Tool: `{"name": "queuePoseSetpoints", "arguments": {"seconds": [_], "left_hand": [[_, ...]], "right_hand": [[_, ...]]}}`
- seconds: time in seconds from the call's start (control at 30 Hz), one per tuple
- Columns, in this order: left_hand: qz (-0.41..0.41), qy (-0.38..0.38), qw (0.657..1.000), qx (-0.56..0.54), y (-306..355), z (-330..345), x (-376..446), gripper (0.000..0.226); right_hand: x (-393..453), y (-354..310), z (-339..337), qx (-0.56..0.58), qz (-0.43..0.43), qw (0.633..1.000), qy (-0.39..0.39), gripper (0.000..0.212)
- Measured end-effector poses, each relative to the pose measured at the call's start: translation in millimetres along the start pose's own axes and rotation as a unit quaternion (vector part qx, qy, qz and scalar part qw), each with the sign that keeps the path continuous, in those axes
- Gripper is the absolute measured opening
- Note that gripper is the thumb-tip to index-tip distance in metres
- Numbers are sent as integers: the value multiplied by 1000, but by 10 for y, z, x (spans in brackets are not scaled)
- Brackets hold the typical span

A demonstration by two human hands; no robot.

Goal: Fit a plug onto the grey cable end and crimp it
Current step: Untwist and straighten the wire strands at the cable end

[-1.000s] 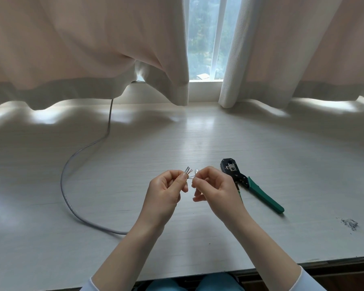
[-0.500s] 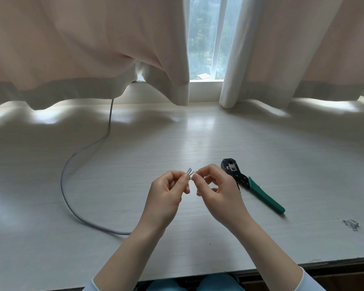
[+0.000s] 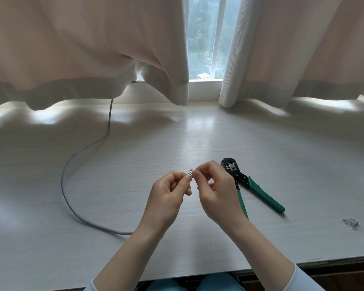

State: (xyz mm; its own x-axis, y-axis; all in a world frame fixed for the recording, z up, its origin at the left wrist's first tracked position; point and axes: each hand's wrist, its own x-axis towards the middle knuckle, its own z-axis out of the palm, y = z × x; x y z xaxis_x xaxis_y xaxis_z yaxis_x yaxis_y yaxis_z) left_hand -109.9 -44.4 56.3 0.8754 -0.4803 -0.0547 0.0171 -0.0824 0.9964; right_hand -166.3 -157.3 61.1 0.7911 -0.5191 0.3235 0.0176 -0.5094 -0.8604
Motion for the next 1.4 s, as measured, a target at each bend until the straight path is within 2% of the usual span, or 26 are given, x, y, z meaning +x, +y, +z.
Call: {"name": "queuePoseSetpoints", "arguments": {"seconds": [0.5, 0.97, 1.07, 1.17, 1.23, 1.33, 1.4], "left_hand": [[-9, 28, 1000, -1, 18, 18, 11, 18], [-6, 9, 1000, 3, 1, 27, 4, 17], [-5, 13, 1000, 12, 7, 18, 10, 18], [-5, 16, 1000, 18, 0, 7, 9, 19], [1, 14, 1000, 24, -2, 3, 7, 20], [10, 13, 999, 30, 7, 6, 9, 19], [14, 14, 999, 32, 14, 1, 16, 19]], "right_hand": [[-95, 25, 3, 71, 65, 994, -50, 12], [-15, 19, -27, 43, 16, 999, -25, 15], [12, 35, -45, 105, 58, 992, -48, 13], [36, 61, -97, 188, 106, 970, -115, 13], [34, 86, -116, 182, 102, 966, -151, 12], [39, 89, -117, 156, 83, 973, -148, 6], [58, 84, -118, 163, 85, 975, -129, 12]]}}
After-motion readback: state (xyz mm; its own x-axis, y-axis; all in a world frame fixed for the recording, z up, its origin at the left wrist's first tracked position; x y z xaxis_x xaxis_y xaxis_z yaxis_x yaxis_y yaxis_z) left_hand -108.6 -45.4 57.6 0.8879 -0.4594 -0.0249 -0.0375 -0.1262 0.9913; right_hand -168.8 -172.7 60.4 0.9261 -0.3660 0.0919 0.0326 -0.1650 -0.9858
